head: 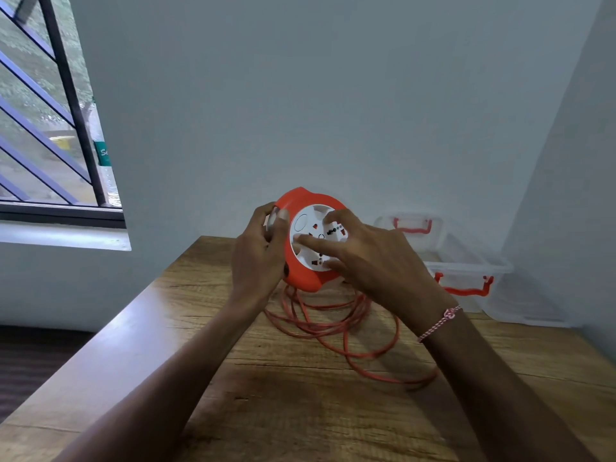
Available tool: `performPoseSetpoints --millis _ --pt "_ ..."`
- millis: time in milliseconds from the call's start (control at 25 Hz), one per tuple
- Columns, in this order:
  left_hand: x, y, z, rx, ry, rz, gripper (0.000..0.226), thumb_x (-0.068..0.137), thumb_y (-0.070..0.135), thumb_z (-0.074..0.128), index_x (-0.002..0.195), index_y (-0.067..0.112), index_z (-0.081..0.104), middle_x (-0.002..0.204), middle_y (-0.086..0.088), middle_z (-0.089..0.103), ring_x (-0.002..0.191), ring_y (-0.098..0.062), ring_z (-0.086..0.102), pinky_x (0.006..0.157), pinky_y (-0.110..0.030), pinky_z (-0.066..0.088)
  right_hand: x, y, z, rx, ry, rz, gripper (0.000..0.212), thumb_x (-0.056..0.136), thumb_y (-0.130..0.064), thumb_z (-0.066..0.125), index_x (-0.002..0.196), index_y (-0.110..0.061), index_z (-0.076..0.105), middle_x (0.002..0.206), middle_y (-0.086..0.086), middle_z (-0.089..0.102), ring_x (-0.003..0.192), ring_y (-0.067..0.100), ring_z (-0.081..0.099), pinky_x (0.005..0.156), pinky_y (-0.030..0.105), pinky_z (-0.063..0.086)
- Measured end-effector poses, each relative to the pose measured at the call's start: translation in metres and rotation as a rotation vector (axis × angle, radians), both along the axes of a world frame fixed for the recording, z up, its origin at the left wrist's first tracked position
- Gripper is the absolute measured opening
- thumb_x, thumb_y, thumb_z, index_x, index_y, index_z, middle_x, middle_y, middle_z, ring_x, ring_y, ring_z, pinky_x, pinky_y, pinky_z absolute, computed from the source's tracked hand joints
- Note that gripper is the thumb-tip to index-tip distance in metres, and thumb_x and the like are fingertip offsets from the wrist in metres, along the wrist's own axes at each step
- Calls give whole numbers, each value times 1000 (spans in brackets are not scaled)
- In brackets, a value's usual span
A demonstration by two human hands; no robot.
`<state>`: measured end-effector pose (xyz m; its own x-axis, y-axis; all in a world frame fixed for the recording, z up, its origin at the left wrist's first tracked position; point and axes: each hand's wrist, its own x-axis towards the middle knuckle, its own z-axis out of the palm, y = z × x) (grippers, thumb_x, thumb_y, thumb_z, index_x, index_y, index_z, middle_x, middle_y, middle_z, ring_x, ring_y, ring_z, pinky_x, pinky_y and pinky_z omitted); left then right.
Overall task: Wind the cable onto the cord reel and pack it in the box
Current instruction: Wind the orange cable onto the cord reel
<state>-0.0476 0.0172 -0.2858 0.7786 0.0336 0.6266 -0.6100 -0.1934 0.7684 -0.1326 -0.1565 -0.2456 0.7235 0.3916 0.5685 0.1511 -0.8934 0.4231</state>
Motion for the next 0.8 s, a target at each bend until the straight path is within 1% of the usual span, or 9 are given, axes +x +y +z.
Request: performPoseSetpoints --millis 80,160,280,320,400,480,560,680,800 --pt "0 1 0 8 4 -16 27 108 54 44 126 40 59 94 21 73 86 -1 75 73 -42 68 -2 -1 1 -49 8 -18 67 92 -28 75 147 -49 43 146 9 53 89 26 71 49 27 46" --pt "1 2 0 30 3 -31 30 108 53 44 129 38 60 97 16 74 87 -8 77 73 -46 68 -4 -1 4 -62 10 -19 73 87 -20 80 146 -48 47 149 10 52 94 28 72 47 25 39" --pt "0 4 1 45 13 -74 32 108 51 45 130 34 62 102 10 76 90 -14 77 76 -49 67 -7 -4 7 -108 -6 12 79 81 -10 83 142 -50 52 147 11 54 91 28 72 47 23 24" --pt "0 5 2 42 25 -90 33 109 49 45 131 32 62 104 9 76 91 -15 78 77 -49 67 -8 -5 7 -121 -6 11 77 84 -14 83 142 -53 51 148 9 54 93 27 72 47 23 25" --pt "0 6 3 38 47 -114 35 110 47 46 133 27 64 107 6 77 91 -16 78 77 -49 67 -8 -8 6 -121 3 8 74 87 -23 82 143 -57 46 148 8 55 103 26 71 46 24 34" --pt "0 7 3 32 60 -125 36 110 47 46 132 25 65 106 4 78 91 -16 79 77 -51 67 -6 -8 4 -115 -2 22 72 87 -26 82 143 -56 48 145 9 58 108 27 69 48 27 43" --pt "-1 7 2 20 60 -119 35 109 48 47 128 27 67 104 6 79 90 -15 78 78 -53 66 -4 -7 4 -112 -26 50 66 84 -31 84 139 -54 55 136 9 64 104 27 68 49 28 43" --pt "-1 6 0 12 35 -117 31 107 51 48 124 34 68 99 12 79 88 -12 78 77 -51 66 0 -10 2 -73 -91 99 56 81 -43 83 134 -46 63 115 8 71 93 26 67 52 27 40" --pt "-5 0 -3 -13 25 -96 21 107 55 46 119 48 61 91 30 74 83 -11 76 71 -49 67 5 -3 -2 151 -176 82 58 83 -64 66 134 -36 63 91 4 71 78 25 67 54 27 39"
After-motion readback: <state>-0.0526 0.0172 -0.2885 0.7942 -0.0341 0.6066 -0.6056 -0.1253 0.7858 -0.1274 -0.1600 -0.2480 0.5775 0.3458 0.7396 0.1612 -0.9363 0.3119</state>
